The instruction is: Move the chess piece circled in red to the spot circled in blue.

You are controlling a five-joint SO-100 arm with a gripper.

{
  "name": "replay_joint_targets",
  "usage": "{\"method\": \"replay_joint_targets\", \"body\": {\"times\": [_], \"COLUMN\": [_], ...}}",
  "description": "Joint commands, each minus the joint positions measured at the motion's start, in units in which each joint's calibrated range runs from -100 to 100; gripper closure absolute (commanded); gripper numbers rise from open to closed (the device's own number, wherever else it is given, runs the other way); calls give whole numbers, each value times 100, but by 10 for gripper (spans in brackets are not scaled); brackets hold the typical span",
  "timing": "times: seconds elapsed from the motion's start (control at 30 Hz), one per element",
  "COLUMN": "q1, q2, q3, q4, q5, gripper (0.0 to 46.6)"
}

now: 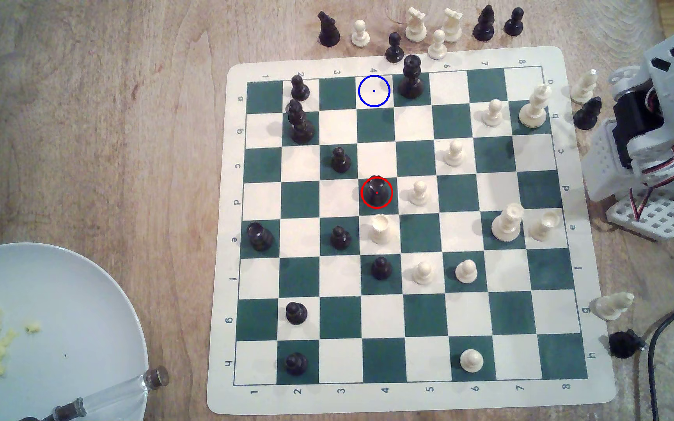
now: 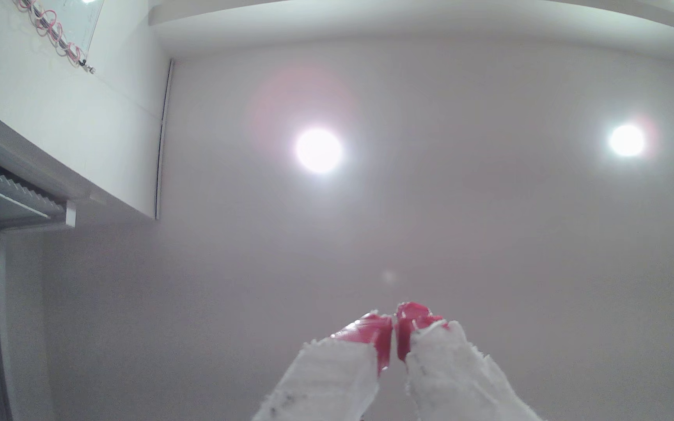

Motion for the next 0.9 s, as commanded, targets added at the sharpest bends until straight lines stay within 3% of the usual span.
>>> {"method": "replay_joint_targets", "body": {"times": [0.0, 0.23, 0.6, 0.8, 0.83, 0.87], "q1": [-51, 90, 739, 896, 896, 896], "q2": [-11, -11, -20, 388, 456, 753], "q3": [127, 45, -1469, -2267, -2376, -2466], "q4": [-38, 1313, 6530, 8070, 8438, 8586], "q5": [10, 10, -29, -49, -117, -142], "gripper": [464, 464, 464, 464, 453, 408]}}
